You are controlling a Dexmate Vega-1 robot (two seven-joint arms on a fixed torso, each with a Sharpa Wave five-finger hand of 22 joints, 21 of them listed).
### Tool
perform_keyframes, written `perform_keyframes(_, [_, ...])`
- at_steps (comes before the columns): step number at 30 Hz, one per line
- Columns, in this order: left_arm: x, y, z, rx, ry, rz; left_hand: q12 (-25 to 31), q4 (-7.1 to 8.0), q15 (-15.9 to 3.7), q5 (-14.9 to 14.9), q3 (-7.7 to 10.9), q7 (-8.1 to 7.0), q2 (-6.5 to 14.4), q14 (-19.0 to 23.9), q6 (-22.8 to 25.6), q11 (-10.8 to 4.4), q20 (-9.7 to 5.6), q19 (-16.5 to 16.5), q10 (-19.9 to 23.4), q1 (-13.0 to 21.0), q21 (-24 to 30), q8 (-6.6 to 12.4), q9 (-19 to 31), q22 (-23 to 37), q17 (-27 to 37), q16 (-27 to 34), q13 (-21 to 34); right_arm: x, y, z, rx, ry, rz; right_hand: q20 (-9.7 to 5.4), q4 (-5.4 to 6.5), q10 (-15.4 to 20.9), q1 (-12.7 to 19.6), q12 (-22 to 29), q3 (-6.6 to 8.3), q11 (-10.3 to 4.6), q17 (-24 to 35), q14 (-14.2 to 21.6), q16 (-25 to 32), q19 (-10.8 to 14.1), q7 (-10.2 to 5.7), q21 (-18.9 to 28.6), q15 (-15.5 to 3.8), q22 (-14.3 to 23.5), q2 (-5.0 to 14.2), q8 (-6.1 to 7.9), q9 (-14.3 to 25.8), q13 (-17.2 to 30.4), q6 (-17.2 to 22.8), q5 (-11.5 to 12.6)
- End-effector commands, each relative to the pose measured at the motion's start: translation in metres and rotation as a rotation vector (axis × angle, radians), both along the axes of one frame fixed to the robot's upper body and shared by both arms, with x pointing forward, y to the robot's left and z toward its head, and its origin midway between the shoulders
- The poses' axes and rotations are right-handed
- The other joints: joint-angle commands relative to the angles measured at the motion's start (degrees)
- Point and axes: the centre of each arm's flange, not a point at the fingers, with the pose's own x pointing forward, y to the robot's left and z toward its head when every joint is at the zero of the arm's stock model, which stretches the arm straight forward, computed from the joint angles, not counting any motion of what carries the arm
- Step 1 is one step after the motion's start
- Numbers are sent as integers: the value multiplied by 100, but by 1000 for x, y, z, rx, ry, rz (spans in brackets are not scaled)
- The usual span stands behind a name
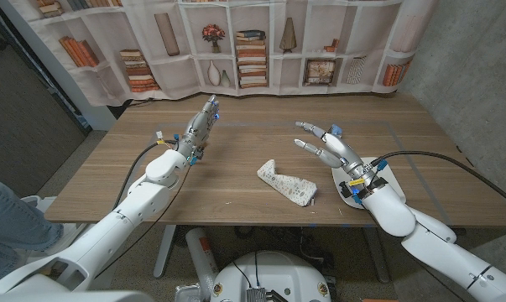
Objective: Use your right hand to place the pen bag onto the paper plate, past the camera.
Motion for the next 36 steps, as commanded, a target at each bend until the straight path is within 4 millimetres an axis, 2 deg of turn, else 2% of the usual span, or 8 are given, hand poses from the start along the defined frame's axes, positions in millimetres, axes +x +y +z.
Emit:
perform_keyframes(1, [3,-2,0,-1,-1,0,-12,-6,20,6,-15,-23,4,-139,4,-37,17,-322,-8,65,6,-21,10,16,17,15,24,-4,1,0,-32,-30,-26,-128,-21,74,76,32,5,-8,31,73,18,56,7,39,-28,9,-2,29,26,24,57,30])
perform_keyframes(21, [5,-2,0,-11,3,-3,-12,-8,21,-2,-28,-31,21,-134,2,-46,25,-321,-5,84,6,-23,11,16,18,16,25,-10,6,-6,-97,-61,-91,-134,-84,93,185,30,31,3,28,164,37,108,2,51,-47,8,-1,15,27,25,47,50])
perform_keyframes(29, [6,0,1,-12,3,5,-13,-10,20,-4,-33,-35,27,-135,4,-61,47,-321,-9,92,7,-23,11,16,18,15,25,-9,8,-8,-115,-80,-118,-98,-194,165,379,47,73,53,25,257,50,205,54,72,-56,3,-26,47,28,27,150,80])
perform_keyframes(36, [8,1,2,-11,5,7,-14,-11,26,-7,-38,-37,33,-129,2,-54,58,-318,-9,99,8,-24,11,16,19,17,25,-8,10,-10,-129,-89,-127,-78,-258,222,498,61,89,98,27,312,54,233,35,69,-51,1,-71,41,30,29,147,120])
